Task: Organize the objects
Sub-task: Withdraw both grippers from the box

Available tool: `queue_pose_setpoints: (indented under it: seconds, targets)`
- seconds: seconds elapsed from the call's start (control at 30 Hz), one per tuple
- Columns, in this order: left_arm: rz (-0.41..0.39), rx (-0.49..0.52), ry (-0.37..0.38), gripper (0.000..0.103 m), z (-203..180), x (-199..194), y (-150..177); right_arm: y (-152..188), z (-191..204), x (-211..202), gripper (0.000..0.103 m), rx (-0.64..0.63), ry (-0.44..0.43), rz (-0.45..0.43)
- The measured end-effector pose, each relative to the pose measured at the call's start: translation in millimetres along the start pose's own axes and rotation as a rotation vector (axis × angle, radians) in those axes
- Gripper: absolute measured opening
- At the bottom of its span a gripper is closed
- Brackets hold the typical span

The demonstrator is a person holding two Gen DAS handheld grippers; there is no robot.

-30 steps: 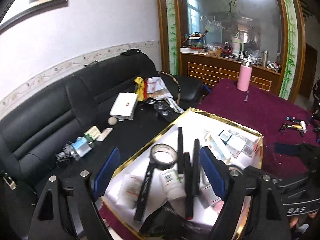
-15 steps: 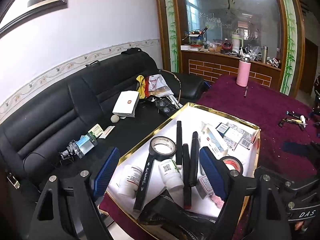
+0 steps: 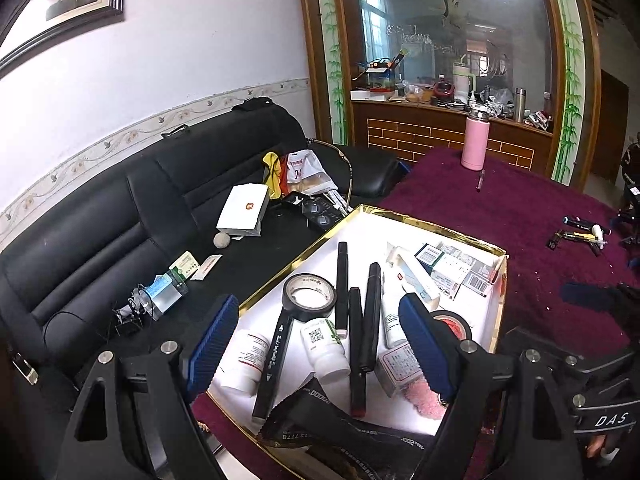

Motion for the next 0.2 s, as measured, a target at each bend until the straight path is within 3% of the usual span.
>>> queue_pose_setpoints:
  seconds: [0.2]
  targets:
    - [-0.019, 0.005, 0.020, 0.082, -7.0, -1.4, -3.3, 2.9, -8.8, -2.7, 0.103, 0.009, 0.017, 0.002]
Point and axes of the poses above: each gripper's, at about its wrist camera, not at the fingertips, and x roughly the way its jaws point, z to its left, y to its underside, the point moved 5 cm from there along x, roughly the way its jaws point, and after that the axes turned 15 degrees about -z, right-handed, at the moved point
